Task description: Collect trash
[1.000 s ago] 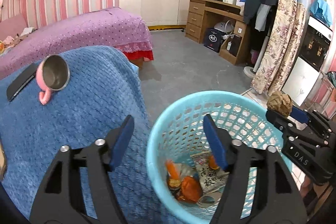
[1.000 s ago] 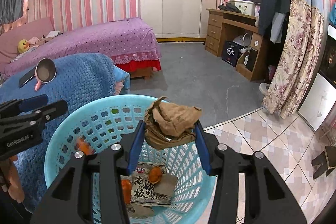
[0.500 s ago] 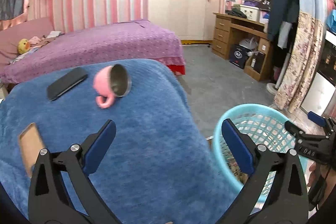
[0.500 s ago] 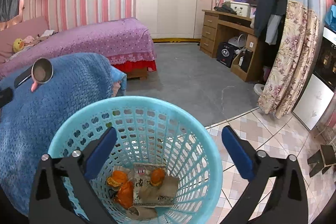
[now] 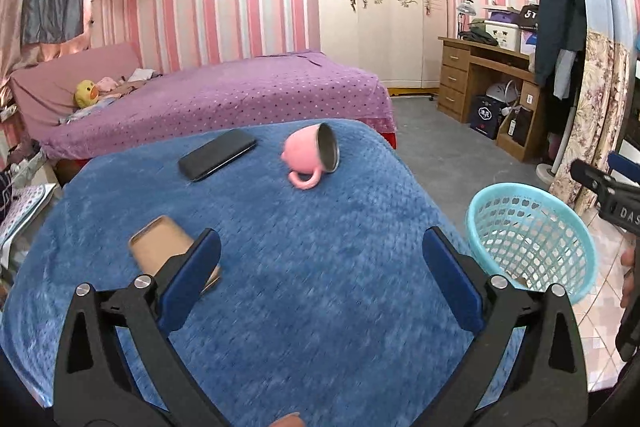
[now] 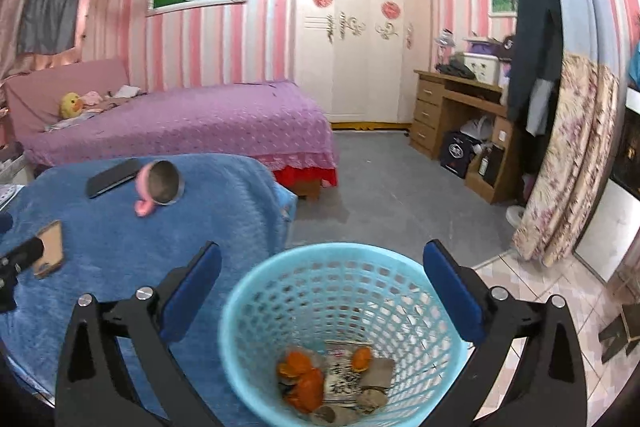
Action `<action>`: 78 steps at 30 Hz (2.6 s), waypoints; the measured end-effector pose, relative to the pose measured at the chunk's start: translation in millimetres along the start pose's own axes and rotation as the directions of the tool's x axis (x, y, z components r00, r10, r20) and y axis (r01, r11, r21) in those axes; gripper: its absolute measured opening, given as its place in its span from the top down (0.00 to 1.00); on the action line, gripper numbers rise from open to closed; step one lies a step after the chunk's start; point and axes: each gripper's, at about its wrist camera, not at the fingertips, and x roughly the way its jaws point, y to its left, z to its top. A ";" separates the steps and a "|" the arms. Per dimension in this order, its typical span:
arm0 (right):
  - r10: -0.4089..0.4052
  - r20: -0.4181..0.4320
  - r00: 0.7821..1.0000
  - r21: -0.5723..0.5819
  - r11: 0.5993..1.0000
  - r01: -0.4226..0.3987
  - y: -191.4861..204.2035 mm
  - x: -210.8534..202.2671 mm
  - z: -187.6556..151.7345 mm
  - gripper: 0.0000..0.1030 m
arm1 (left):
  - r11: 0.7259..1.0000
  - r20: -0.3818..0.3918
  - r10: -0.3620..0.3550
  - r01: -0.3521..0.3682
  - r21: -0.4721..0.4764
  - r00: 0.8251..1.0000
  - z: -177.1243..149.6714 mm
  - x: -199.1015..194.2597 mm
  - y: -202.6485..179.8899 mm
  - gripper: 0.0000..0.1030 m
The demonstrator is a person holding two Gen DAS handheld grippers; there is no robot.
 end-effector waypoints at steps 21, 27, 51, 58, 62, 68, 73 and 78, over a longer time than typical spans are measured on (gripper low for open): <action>0.061 0.002 0.998 -0.059 0.996 -0.060 103.5 -79.5 -50.0 0.04 | 0.991 -0.002 0.034 -0.034 -0.130 0.999 -52.7 -60.8 76.8 0.05; 0.062 0.010 0.998 -0.044 0.997 -0.061 104.9 -88.5 -55.5 0.04 | 0.992 0.021 0.040 -0.037 -0.121 0.999 -56.8 -66.1 76.1 0.05; 0.057 0.019 0.998 -0.051 0.997 -0.056 112.1 -93.5 -53.7 0.04 | 0.994 0.082 0.042 -0.033 -0.101 0.996 -58.0 -79.7 76.6 0.05; 0.054 0.024 0.998 -0.056 0.997 -0.053 113.9 -94.2 -52.5 0.04 | 0.994 0.083 0.037 -0.028 -0.102 0.996 -57.8 -80.2 77.8 0.05; 0.050 0.029 0.998 -0.062 0.997 -0.048 116.1 -94.4 -52.1 0.04 | 0.994 0.084 0.038 -0.029 -0.104 0.996 -57.2 -80.2 78.0 0.05; 0.052 0.030 0.998 -0.066 0.997 -0.050 116.7 -94.8 -51.6 0.04 | 0.993 0.087 0.041 -0.031 -0.111 0.995 -55.7 -80.8 78.9 0.05; 0.052 0.032 0.998 -0.070 0.996 -0.050 116.9 -94.9 -49.9 0.04 | 0.993 0.091 0.040 -0.030 -0.113 0.995 -55.8 -82.0 79.1 0.05; 0.052 0.033 0.998 -0.069 0.996 -0.050 117.3 -95.1 -49.8 0.04 | 0.993 0.091 0.043 -0.033 -0.112 0.995 -56.0 -81.8 79.1 0.05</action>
